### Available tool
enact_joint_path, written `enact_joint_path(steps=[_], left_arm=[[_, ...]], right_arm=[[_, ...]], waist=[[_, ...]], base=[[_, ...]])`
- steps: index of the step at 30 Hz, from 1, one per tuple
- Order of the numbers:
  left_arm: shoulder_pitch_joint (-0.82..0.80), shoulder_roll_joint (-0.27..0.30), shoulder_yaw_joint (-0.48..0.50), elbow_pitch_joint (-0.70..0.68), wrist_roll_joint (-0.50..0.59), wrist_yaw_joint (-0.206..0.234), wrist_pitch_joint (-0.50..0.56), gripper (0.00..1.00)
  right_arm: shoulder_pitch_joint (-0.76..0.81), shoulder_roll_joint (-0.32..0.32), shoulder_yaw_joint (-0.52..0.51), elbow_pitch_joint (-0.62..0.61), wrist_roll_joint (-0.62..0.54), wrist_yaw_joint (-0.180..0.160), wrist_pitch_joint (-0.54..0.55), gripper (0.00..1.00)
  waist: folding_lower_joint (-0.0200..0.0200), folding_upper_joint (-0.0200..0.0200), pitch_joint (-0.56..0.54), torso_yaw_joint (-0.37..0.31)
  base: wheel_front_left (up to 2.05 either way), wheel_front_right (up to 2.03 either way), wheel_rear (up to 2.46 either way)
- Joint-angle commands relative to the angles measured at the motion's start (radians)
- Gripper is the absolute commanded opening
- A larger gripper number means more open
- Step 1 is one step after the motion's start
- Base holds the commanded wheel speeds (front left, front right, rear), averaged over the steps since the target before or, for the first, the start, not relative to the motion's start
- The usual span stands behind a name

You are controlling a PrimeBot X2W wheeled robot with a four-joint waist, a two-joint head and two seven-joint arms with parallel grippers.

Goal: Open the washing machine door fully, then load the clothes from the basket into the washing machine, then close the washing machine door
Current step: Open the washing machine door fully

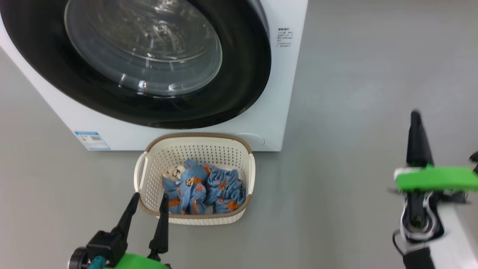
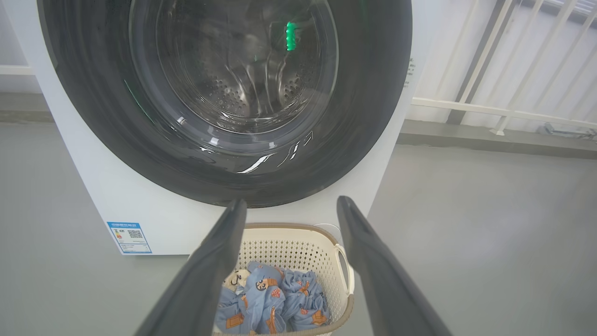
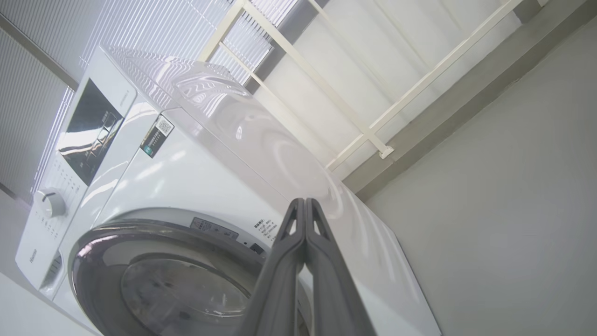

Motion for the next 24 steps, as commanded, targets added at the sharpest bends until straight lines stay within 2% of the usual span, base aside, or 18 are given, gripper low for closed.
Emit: enact_joint_path(steps=[1,3,6,12,15,16,21,24], left_arm=[[-0.044,0.009,0.020,-0.027,-0.017,0.006,-0.010,1.00],[-0.057,0.009,0.012,-0.029,-0.024,0.008,-0.010,1.00],[-0.078,0.009,0.000,-0.033,-0.032,0.010,-0.010,1.00],[-0.121,0.009,-0.027,-0.037,-0.048,0.015,-0.010,1.00],[-0.141,0.009,-0.045,-0.040,-0.056,0.018,-0.010,1.00],[-0.141,0.009,-0.045,-0.040,-0.056,0.018,-0.010,1.00],[-0.174,0.009,-0.072,-0.045,-0.072,0.022,-0.010,1.00],[-0.190,0.009,-0.088,-0.047,-0.081,0.025,-0.010,1.00]], right_arm=[[-0.079,-0.008,0.029,-0.024,0.095,0.006,-0.012,0.00],[-0.131,-0.008,0.023,-0.020,0.196,0.006,-0.012,0.00],[-0.209,-0.034,0.051,-0.019,0.285,0.006,-0.012,0.00],[-0.362,-0.141,0.154,-0.026,0.511,0.006,-0.006,0.00],[-0.429,-0.198,0.183,-0.030,0.619,0.006,0.041,0.00],[-0.429,-0.198,0.183,-0.030,0.619,0.006,0.041,0.00],[-0.508,-0.280,0.207,-0.020,0.735,0.006,0.194,0.00],[-0.536,-0.315,0.213,-0.024,0.797,0.006,0.337,0.00]], waist=[[0.0000,0.0000,0.029,0.017],[0.0000,0.0000,0.048,0.028],[0.0000,0.0000,0.080,0.048],[0.0000,0.0000,0.148,0.088],[0.0000,0.0000,0.178,0.111],[0.0000,0.0000,0.178,0.111],[0.0000,0.0000,0.220,0.151],[0.0000,0.0000,0.241,0.171]], base=[[0.00,0.00,0.00],[0.00,0.00,0.00],[0.00,0.00,0.00],[0.00,0.00,0.00],[0.00,0.00,0.00],[0.00,0.00,0.00],[0.00,0.00,0.00],[0.00,0.00,0.00]])
